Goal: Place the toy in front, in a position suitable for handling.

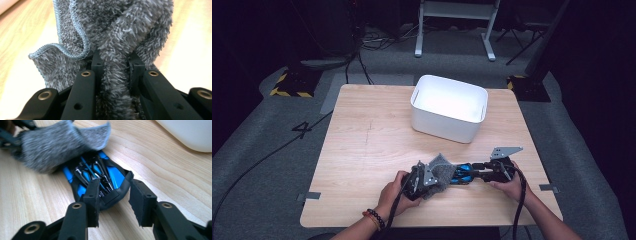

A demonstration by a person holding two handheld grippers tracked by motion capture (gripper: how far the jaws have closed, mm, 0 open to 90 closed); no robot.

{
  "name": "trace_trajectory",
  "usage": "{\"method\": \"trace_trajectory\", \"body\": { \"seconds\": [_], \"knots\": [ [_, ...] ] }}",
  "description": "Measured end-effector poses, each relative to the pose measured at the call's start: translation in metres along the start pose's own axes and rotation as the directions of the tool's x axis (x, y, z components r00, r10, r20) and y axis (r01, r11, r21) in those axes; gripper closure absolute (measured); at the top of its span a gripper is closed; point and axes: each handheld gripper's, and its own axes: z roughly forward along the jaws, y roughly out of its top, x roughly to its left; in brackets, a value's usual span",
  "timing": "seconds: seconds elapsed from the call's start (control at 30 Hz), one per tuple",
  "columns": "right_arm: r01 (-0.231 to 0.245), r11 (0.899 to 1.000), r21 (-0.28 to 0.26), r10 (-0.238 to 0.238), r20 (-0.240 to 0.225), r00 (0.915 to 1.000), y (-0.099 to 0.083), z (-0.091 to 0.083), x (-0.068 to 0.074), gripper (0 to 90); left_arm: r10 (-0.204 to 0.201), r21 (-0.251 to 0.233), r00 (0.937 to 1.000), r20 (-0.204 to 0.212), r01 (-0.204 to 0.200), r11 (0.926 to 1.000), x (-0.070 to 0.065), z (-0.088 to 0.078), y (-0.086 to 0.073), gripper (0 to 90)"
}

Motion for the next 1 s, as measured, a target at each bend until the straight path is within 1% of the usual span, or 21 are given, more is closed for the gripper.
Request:
{"method": "trace_trajectory", "body": {
  "seconds": [0.03, 0.07, 0.1, 0.13, 0.2, 0.27, 0.33, 0.4, 0.47, 0.53, 0.6, 0.63, 0.67, 0.7, 0.73, 0.77, 0.8, 0.87, 0.93, 0.97, 1.0],
  "knots": [
    [0.006, 1.000, -0.003, -0.006, 0.009, 0.9999, 0.000, 0.000, 0.002, 57.5, -0.026, -0.004, 0.9996, -0.007, 0.026, 0.9997, 0.008, 0.002, 0.000, 73.5],
    [0.011, 1.000, -0.004, -0.011, 0.013, 0.9998, 0.000, 0.001, 0.003, 55.8, -0.048, -0.013, 0.9988, -0.007, 0.047, 0.9988, 0.012, 0.003, 0.000, 73.6],
    [0.011, 1.000, -0.004, -0.011, 0.013, 0.9998, 0.000, 0.001, 0.003, 55.8, -0.048, -0.013, 0.9988, -0.007, 0.047, 0.9988, 0.012, 0.003, 0.000, 73.6],
    [0.013, 1.000, -0.006, -0.013, 0.017, 0.9998, 0.001, 0.002, 0.004, 54.3, -0.064, -0.021, 0.9979, 0.012, 0.064, 0.9977, 0.016, 0.004, -0.001, 73.6],
    [0.016, 1.000, -0.004, -0.016, 0.015, 0.9998, 0.001, 0.005, 0.004, 48.8, -0.082, -0.035, 0.9964, 0.023, 0.083, 0.9960, 0.021, 0.002, -0.002, 73.8],
    [0.015, 1.000, -0.004, -0.015, 0.011, 0.9998, 0.000, 0.005, 0.004, 46.0, -0.085, -0.070, 0.9952, 0.048, 0.089, 0.9936, 0.024, -0.002, 0.000, 73.8],
    [0.012, 1.000, 0.004, -0.012, 0.018, 0.9998, -0.001, 0.006, 0.003, 44.6, -0.088, -0.117, 0.9946, 0.055, 0.094, 0.9887, 0.024, -0.009, 0.004, 73.7],
    [0.007, 1.000, 0.002, -0.007, 0.025, 0.9997, -0.003, 0.008, 0.003, 41.6, -0.075, -0.157, 0.9945, 0.073, 0.086, 0.9838, 0.023, -0.014, 0.011, 73.4],
    [-0.001, 1.000, 0.005, 0.001, 0.037, 0.9993, -0.003, 0.009, 0.002, 37.9, -0.058, -0.175, 0.9924, 0.108, 0.076, 0.9816, 0.021, -0.013, 0.020, 72.2],
    [0.006, 1.000, 0.005, -0.006, 0.046, 0.9989, -0.002, 0.010, 0.003, 36.9, -0.044, -0.175, 0.9933, 0.107, 0.063, 0.9825, 0.019, -0.007, 0.029, 71.9],
    [0.026, 1.000, 0.015, -0.027, 0.073, 0.9970, -0.001, 0.008, 0.005, 34.6, -0.032, -0.171, 0.9931, 0.113, 0.051, 0.9839, 0.018, 0.001, 0.037, 71.7],
    [0.036, 0.999, 0.018, -0.038, 0.084, 0.9958, 0.000, 0.006, 0.005, 34.3, -0.028, -0.146, 0.9954, 0.091, 0.041, 0.9885, 0.017, 0.006, 0.040, 71.7],
    [0.039, 0.999, 0.017, -0.041, 0.104, 0.9938, 0.000, 0.000, 0.005, 34.0, -0.022, -0.108, 0.9988, 0.043, 0.026, 0.9939, 0.016, 0.013, 0.043, 72.5],
    [0.039, 0.999, 0.017, -0.041, 0.104, 0.9938, 0.000, 0.000, 0.005, 34.0, -0.032, -0.103, 0.9982, 0.050, 0.037, 0.9940, 0.019, 0.019, 0.042, 72.5],
    [0.031, 0.999, 0.008, -0.031, 0.102, 0.9942, -0.001, -0.004, 0.003, 35.4, -0.060, -0.116, 0.9942, 0.089, 0.071, 0.9907, 0.023, 0.022, 0.040, 72.6],
    [0.019, 1.000, 0.006, -0.020, 0.107, 0.9941, -0.003, -0.008, 0.001, 37.5, -0.079, -0.125, 0.9905, 0.113, 0.093, 0.9878, 0.026, 0.022, 0.039, 72.5],
    [0.009, 1.000, 0.010, -0.010, 0.111, 0.9938, -0.005, -0.010, 0.000, 36.5, -0.075, -0.119, 0.9906, 0.114, 0.089, 0.9889, 0.028, 0.021, 0.039, 72.4],
    [-0.022, 1.000, -0.001, 0.022, 0.088, 0.9959, -0.012, -0.014, -0.005, 39.3, -0.076, -0.120, 0.9915, 0.106, 0.088, 0.9889, 0.027, 0.020, 0.038, 71.9],
    [-0.017, 1.000, 0.013, 0.016, 0.098, 0.9950, -0.014, -0.013, -0.006, 40.7, -0.079, -0.121, 0.9915, 0.103, 0.092, 0.9884, 0.027, 0.020, 0.038, 71.5],
    [-0.034, 0.999, -0.007, 0.035, 0.076, 0.9965, -0.017, -0.012, -0.009, 42.7, -0.082, -0.124, 0.9911, 0.105, 0.094, 0.9878, 0.028, 0.020, 0.038, 71.1],
    [-0.034, 0.999, -0.007, 0.035, 0.076, 0.9965, -0.017, -0.012, -0.009, 42.7, -0.083, -0.129, 0.9900, 0.114, 0.098, 0.9868, 0.028, 0.020, 0.038, 71.1]
  ]
}}
